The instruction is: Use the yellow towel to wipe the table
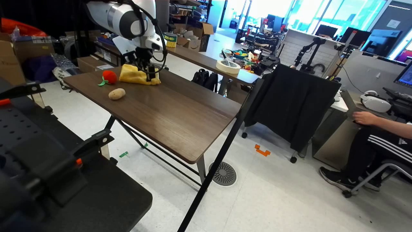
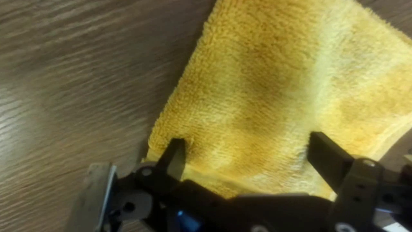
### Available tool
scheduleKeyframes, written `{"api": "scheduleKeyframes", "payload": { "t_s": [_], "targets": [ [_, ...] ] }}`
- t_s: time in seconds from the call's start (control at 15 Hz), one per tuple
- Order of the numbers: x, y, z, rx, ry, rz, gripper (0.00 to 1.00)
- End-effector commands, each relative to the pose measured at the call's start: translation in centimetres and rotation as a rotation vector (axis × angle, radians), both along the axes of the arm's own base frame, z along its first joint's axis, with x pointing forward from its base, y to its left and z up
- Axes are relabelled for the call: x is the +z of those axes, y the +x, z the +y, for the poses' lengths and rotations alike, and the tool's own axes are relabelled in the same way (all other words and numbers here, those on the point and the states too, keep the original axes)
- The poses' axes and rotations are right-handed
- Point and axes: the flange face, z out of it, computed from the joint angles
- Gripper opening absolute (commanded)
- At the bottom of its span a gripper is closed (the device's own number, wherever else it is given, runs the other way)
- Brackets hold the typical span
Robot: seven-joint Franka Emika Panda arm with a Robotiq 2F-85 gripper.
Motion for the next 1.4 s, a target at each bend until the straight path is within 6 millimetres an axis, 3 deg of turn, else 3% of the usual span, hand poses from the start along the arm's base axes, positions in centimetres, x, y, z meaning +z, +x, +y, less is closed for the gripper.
{"api": "scheduleKeyframes", "payload": {
  "t_s": [0.0,0.13,0.33,0.8,0.93,1.07,1.2,1.33],
  "targets": [
    [-0.4,0.4,-1.1,-0.018,-0.013,-0.004,1.00],
    [-0.8,1.0,-5.0,-0.078,-0.039,0.001,1.00],
    [-1.7,1.2,-13.6,-0.229,-0.097,0.018,1.00],
    [-3.8,-2.7,-35.0,-0.580,-0.250,0.057,1.00],
    [-3.7,-2.8,-35.3,-0.572,-0.230,0.066,1.00],
    [-3.3,-2.5,-33.1,-0.542,-0.189,0.061,1.00],
    [-3.3,-1.9,-28.9,-0.492,-0.148,0.058,1.00],
    [-3.1,-1.3,-23.5,-0.421,-0.103,0.050,1.00]
  ]
}}
